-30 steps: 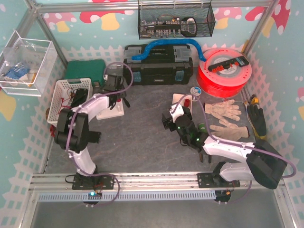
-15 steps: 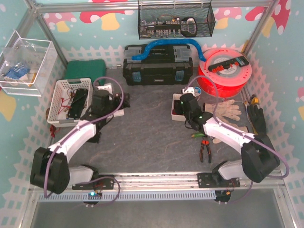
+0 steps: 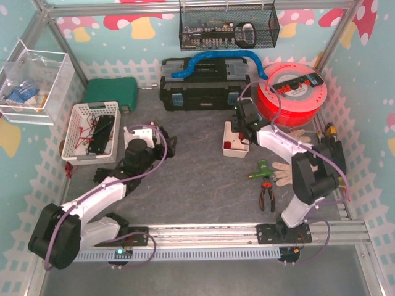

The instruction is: Install the large spring

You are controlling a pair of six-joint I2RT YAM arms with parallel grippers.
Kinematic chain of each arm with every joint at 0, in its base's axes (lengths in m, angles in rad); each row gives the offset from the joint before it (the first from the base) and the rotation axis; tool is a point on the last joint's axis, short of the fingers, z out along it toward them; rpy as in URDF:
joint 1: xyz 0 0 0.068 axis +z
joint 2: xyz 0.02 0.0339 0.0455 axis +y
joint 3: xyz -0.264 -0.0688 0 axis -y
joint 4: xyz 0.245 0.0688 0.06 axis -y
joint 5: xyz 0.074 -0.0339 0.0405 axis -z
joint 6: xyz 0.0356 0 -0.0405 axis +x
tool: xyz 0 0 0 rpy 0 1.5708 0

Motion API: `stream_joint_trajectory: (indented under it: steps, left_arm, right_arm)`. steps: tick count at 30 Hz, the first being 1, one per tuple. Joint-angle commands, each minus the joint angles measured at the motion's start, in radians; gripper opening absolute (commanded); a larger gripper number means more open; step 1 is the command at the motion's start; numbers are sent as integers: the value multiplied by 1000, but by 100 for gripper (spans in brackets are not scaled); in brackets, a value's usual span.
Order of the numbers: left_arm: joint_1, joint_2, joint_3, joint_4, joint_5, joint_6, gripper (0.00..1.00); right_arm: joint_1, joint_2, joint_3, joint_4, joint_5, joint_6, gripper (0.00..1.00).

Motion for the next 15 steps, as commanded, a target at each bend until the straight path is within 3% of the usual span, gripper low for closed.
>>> stream_joint_trajectory:
  steps: [1,9,15]
  left_arm:
    - [-2,-19,-48,111,-37,43,99]
    - [-2,-51,-74,129,-72,61,99]
    - [-2,-53,-80,135,-71,59,99]
  right_arm:
    - [-12,104,106,-123,-18,-122,45]
    - [-13,213,190,-205,-10,-157,37]
    - [-15,242,213,-234,38,-158,39]
